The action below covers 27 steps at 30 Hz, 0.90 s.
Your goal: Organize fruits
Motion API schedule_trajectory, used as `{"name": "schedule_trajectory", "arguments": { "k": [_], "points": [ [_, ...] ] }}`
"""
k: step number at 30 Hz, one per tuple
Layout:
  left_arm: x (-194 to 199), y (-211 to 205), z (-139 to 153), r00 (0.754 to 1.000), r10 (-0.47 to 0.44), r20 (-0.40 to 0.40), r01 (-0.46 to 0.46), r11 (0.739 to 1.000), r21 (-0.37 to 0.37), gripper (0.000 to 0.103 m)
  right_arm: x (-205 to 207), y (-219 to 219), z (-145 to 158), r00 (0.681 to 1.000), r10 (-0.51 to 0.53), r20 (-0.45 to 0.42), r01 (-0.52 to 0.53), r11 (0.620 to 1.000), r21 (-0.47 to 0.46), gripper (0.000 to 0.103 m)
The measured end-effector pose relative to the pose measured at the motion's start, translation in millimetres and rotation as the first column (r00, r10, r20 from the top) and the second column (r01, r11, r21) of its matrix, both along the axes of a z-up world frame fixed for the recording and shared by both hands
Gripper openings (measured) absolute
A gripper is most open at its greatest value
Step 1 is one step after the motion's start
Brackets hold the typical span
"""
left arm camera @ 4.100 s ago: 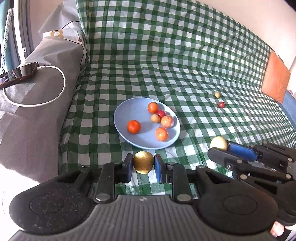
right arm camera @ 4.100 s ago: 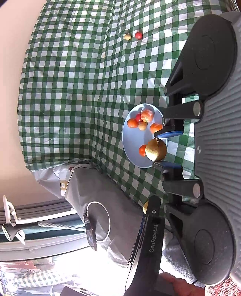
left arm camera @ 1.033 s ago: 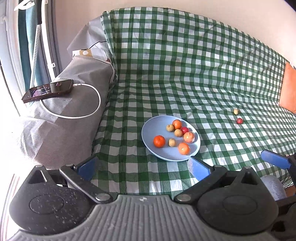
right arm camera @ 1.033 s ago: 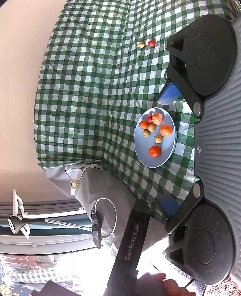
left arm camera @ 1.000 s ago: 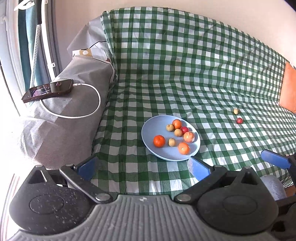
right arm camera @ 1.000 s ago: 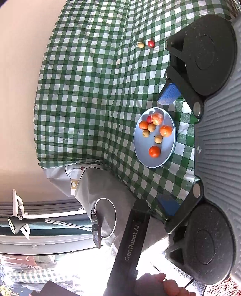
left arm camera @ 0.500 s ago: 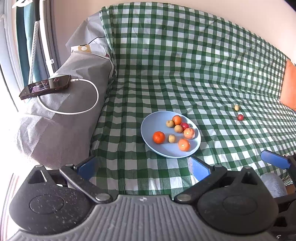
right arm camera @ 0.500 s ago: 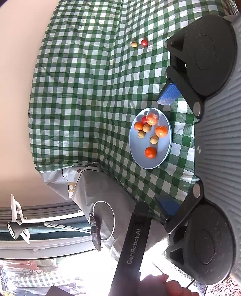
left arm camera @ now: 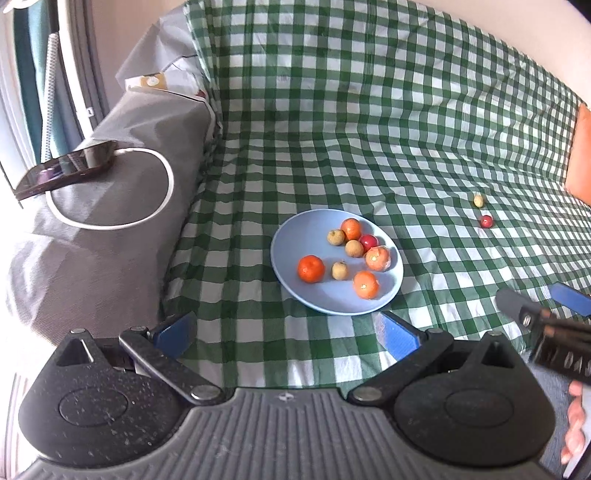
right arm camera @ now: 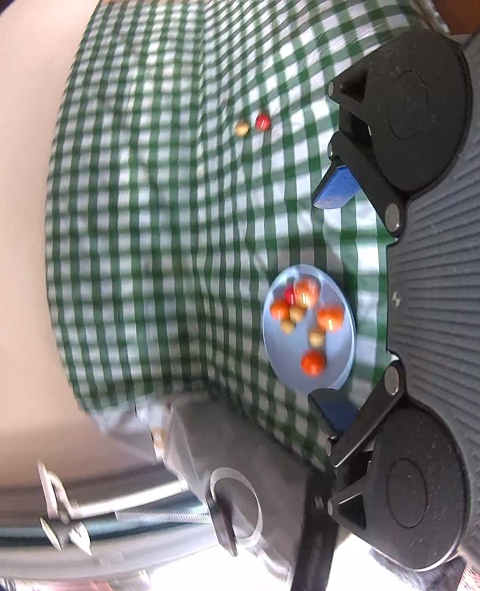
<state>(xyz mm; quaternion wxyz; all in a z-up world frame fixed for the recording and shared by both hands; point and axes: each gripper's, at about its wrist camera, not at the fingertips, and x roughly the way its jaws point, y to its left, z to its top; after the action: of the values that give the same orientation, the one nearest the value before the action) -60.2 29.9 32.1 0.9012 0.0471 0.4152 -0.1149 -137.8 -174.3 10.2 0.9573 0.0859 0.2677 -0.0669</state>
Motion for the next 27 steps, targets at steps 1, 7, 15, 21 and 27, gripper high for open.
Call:
{"name": "schedule_trajectory", "arguments": {
  "k": [1,7,15,21,27],
  "points": [
    [5,-6,-1,1.000,-0.004,-0.006,0.004,1.000,0.003,0.103,4,-11,-3,0.999,-0.033,-0.004,0.033,0.999,0.006,0.102],
    [47,-50,-11,0.998,-0.039,-0.040,0.040,0.999,0.018,0.103,37,-82,-31,0.976,-0.216,-0.015,0.216,0.976,0.014,0.102],
    [109,-119,-31,0.993,-0.080,-0.081,0.083,0.996,0.028,0.103,118,-184,-96,0.911,-0.409,-0.061,0.408,0.913,-0.026,0.102],
    [149,-164,-52,0.991,-0.095,-0.096,0.100,0.994,0.046,0.103,189,-239,-146,0.881,-0.462,-0.104,0.455,0.887,-0.082,0.102],
    [176,-199,-71,0.988,-0.120,-0.098,0.127,0.989,0.069,0.103,237,-264,-171,0.880,-0.462,-0.112,0.449,0.885,-0.123,0.102]
  ]
}}
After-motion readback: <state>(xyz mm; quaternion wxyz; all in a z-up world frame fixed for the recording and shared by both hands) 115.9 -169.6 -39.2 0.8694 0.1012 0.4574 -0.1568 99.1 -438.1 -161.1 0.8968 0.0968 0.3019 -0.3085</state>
